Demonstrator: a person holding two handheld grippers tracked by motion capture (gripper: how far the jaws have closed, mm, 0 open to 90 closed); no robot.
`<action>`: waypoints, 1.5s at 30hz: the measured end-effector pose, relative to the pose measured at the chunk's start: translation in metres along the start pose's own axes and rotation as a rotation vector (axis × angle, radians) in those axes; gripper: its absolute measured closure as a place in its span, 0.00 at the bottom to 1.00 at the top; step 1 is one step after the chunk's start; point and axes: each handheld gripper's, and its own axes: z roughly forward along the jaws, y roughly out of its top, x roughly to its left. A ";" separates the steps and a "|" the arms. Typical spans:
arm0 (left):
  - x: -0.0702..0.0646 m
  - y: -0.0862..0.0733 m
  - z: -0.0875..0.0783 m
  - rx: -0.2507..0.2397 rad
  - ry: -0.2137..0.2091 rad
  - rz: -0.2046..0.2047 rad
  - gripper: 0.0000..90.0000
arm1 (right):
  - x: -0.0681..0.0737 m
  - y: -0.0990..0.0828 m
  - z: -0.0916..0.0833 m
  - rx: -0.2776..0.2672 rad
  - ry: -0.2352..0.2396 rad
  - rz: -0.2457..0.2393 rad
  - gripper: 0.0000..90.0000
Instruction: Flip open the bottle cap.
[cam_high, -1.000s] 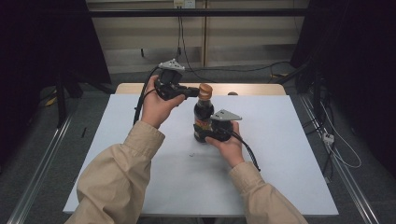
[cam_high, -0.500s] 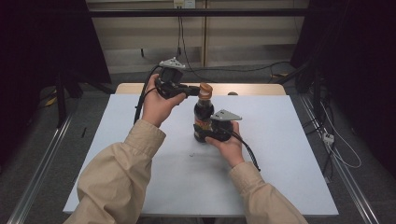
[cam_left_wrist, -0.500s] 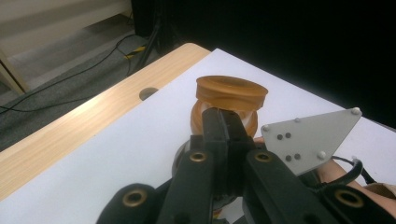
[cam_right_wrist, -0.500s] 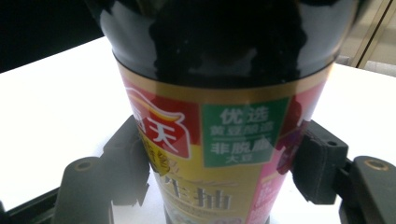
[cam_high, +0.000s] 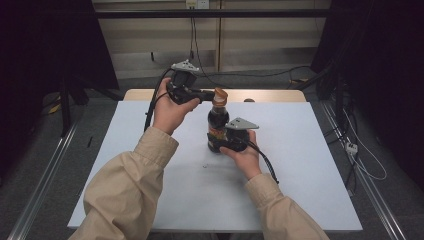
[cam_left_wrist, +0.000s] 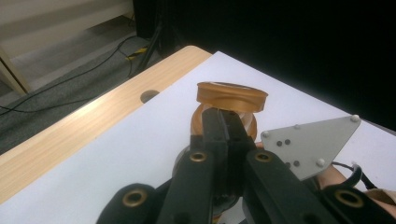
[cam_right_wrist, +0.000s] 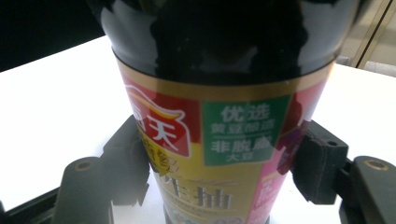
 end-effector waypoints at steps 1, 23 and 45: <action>0.000 0.000 0.001 -0.002 0.003 0.000 1.00 | 0.000 0.000 0.000 0.001 -0.001 -0.002 0.34; 0.000 0.005 0.001 -0.002 0.011 -0.001 1.00 | 0.000 -0.001 0.000 0.000 0.001 0.005 0.34; -0.005 0.015 0.006 -0.019 -0.013 0.007 1.00 | 0.001 -0.001 0.000 -0.001 -0.001 -0.003 0.34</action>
